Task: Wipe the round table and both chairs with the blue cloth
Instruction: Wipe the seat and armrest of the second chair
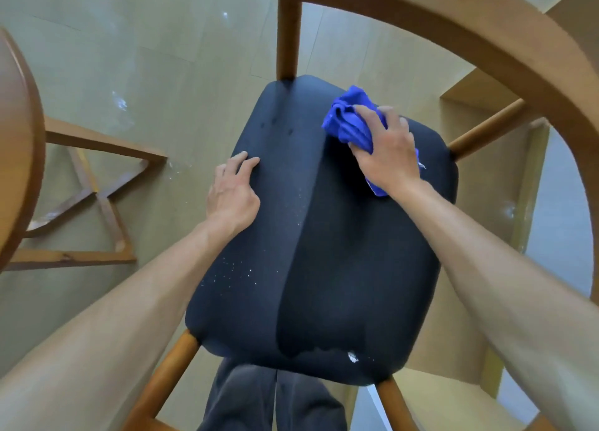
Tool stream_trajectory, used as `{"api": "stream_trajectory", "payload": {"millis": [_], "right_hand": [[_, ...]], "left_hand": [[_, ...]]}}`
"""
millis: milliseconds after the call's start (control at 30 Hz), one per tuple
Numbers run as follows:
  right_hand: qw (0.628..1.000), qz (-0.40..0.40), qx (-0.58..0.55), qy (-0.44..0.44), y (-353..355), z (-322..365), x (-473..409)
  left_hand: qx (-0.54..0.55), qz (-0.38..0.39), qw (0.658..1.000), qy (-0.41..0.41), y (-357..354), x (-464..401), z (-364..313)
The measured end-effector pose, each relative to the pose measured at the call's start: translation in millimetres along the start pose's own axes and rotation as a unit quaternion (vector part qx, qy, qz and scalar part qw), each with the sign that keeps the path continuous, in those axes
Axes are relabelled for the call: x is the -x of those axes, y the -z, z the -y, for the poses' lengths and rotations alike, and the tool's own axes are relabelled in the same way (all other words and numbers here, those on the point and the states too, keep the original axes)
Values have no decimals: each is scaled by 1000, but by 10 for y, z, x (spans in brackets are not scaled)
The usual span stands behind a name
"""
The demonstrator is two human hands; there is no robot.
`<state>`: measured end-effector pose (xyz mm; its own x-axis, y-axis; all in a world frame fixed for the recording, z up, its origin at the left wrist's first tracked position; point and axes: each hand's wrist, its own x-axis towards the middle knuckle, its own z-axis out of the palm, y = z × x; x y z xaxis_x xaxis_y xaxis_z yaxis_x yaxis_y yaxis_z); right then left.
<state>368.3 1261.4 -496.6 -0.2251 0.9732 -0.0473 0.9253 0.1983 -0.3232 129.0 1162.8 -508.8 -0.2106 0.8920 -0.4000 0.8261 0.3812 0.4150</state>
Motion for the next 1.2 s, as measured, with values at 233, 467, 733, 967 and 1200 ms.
{"api": "stream_trajectory", "payload": {"millis": [233,467,733,967,1200], "right_hand": [[993,10,83,-79,-421,438,-229],[998,0,50,23,-527,870,624],[948,173,-22,267,-636,1150,2523],[871,281,-2,402,-411,937,2505],[984,39,6,176,-76,578,768]], "left_hand": [[34,22,999,-5,-3,-84,160],[40,28,998,-33,6,-90,265],[52,55,994,-74,38,-40,400],[-41,81,988,-121,3,215,487],[-8,76,992,-105,-10,326,546]]}}
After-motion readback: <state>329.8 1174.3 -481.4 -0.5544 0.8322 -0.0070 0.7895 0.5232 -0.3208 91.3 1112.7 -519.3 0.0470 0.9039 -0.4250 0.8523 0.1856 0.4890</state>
